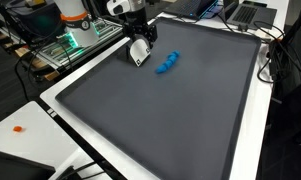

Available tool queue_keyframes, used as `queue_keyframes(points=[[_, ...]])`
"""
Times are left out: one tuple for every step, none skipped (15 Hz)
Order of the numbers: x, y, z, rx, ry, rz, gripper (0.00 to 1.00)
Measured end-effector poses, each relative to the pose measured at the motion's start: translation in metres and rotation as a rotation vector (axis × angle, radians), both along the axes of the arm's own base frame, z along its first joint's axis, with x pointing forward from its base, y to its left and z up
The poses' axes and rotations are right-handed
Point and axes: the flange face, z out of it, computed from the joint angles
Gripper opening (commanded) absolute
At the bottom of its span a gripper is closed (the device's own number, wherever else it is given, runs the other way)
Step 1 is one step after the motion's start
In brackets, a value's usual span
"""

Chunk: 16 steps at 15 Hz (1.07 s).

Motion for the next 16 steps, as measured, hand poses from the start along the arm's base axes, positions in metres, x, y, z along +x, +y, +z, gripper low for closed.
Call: queue_keyframes(points=[[0.001,0.0,0.005,-0.012,0.01,0.022,1.0],[0.001,0.0,0.01,-0.022,0.023,0.042,1.0],[0.001,0.0,0.015,-0.029,0.037,0.059,1.0],[0.002,0.0,0.02,-0.033,0.05,0.071,1.0],[0.003,0.0,0.026,-0.04,0.059,0.086,1.0],[0.004,0.001,0.032,-0.045,0.065,0.102,1.0],[0.006,0.002,0.039,-0.053,0.066,0.124,1.0],[0.009,0.002,0.046,-0.065,0.064,0.151,1.0],[0.011,0.003,0.053,-0.078,0.061,0.176,1.0],[0.013,0.003,0.059,-0.089,0.06,0.207,1.0],[0.015,0.003,0.064,-0.091,0.059,0.24,1.0],[0.017,0.003,0.069,-0.091,0.053,0.279,1.0],[0.019,0.003,0.073,-0.091,0.042,0.327,1.0],[0.02,0.004,0.077,-0.092,0.031,0.38,1.0],[0.022,0.004,0.08,-0.094,0.019,0.439,1.0],[0.023,0.005,0.083,-0.097,0.008,0.498,1.0]])
